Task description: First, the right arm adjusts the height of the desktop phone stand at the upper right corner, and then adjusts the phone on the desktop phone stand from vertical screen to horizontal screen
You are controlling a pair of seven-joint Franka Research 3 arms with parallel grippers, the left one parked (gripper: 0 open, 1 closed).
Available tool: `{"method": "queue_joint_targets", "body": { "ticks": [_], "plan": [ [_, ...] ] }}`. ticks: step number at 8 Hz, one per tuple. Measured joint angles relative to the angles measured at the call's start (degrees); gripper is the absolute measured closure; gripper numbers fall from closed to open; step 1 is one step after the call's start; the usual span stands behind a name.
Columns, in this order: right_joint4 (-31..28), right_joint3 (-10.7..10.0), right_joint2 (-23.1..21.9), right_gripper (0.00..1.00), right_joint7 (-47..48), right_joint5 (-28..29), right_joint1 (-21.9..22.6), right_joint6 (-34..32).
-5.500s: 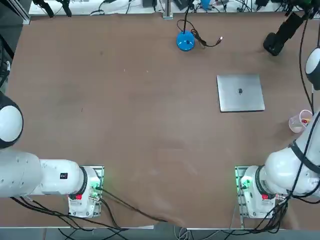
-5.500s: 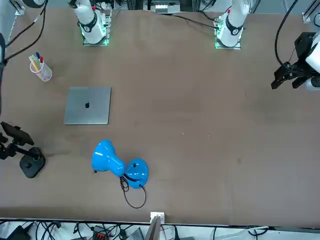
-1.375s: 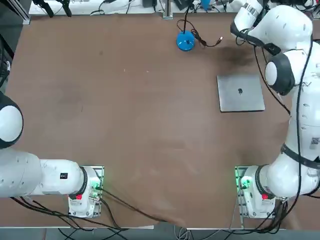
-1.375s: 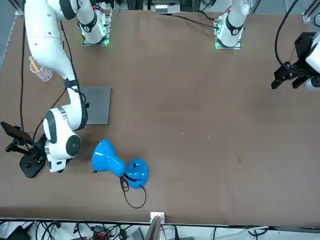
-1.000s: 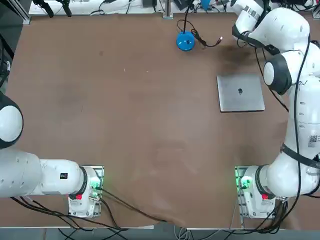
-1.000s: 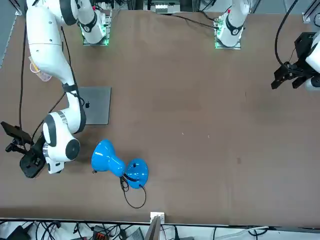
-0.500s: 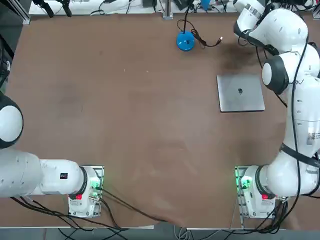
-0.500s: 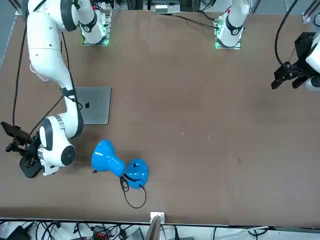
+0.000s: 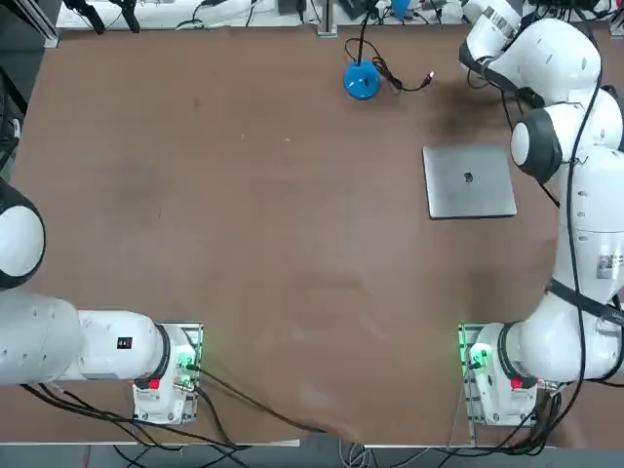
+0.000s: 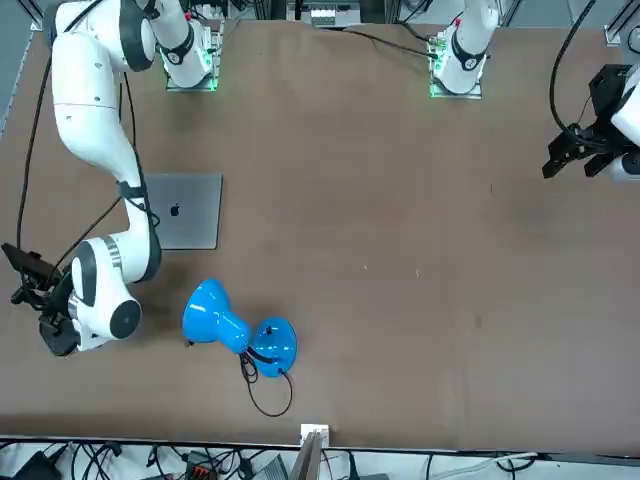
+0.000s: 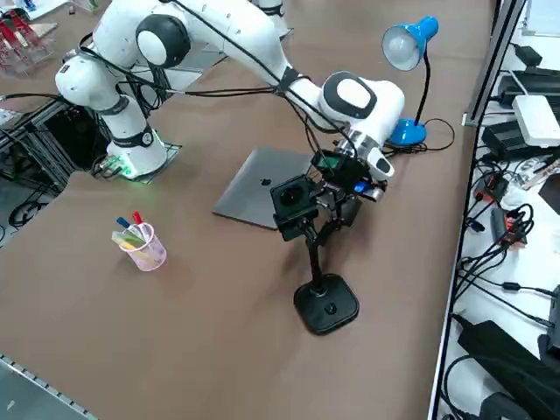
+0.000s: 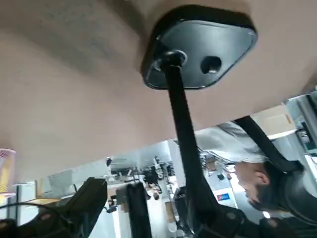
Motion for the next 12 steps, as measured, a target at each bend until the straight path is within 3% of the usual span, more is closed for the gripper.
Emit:
{"method": "queue_joint_targets", "body": {
  "ticks": [3, 6, 9, 12],
  "plan": [
    [0.14, 0.01, 0.14, 0.04, -0.07, 2.49, -0.59, -2.28],
    [0.53, 0.05, 0.14, 0.13, -0.11, 2.64, -0.63, -3.45],
    [0.93, 0.04, 0.14, 0.34, -0.13, 2.64, -0.72, -4.64],
    [0.97, 0.05, 0.14, 0.47, -0.13, 2.64, -0.63, -4.66]
  ]
}}
